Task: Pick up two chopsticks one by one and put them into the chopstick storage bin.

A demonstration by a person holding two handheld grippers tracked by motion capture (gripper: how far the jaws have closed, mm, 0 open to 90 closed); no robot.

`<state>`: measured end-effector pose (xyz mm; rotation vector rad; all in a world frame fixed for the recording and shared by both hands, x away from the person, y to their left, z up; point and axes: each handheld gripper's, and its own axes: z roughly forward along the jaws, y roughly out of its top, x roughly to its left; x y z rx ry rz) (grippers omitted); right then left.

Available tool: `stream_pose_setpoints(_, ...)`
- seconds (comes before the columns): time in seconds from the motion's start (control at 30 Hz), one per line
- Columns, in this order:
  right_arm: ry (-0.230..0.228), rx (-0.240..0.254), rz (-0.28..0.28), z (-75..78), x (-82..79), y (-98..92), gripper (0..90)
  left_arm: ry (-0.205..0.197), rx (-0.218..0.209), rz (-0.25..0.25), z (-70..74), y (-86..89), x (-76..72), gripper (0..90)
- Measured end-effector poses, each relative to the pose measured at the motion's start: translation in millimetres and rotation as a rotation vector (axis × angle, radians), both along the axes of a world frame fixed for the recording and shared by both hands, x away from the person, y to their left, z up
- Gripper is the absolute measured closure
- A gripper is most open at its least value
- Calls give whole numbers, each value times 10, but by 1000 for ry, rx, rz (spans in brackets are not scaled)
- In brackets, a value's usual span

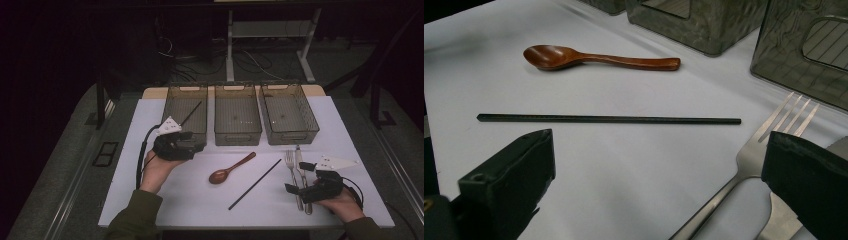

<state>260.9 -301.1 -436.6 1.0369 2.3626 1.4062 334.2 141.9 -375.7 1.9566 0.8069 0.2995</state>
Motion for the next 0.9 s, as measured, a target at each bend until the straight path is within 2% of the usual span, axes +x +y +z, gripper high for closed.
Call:
stream_pose_setpoints(0.33,1,-8,-1,-5,3,3,2,8,0,-40,-110,-205,-241,292)
stream_pose_setpoints(0.57,9,-29,-2,-38,27,22,2,5,7,-96,-168,-376,-403,290)
stream_pose_setpoints(0.77,23,-18,5,-56,56,4,2,-4,-5,-123,-229,-497,-499,295)
stream_pose_setpoints(0.9,22,-12,5,-53,57,7,2,-5,9,-148,-273,-595,-527,313)
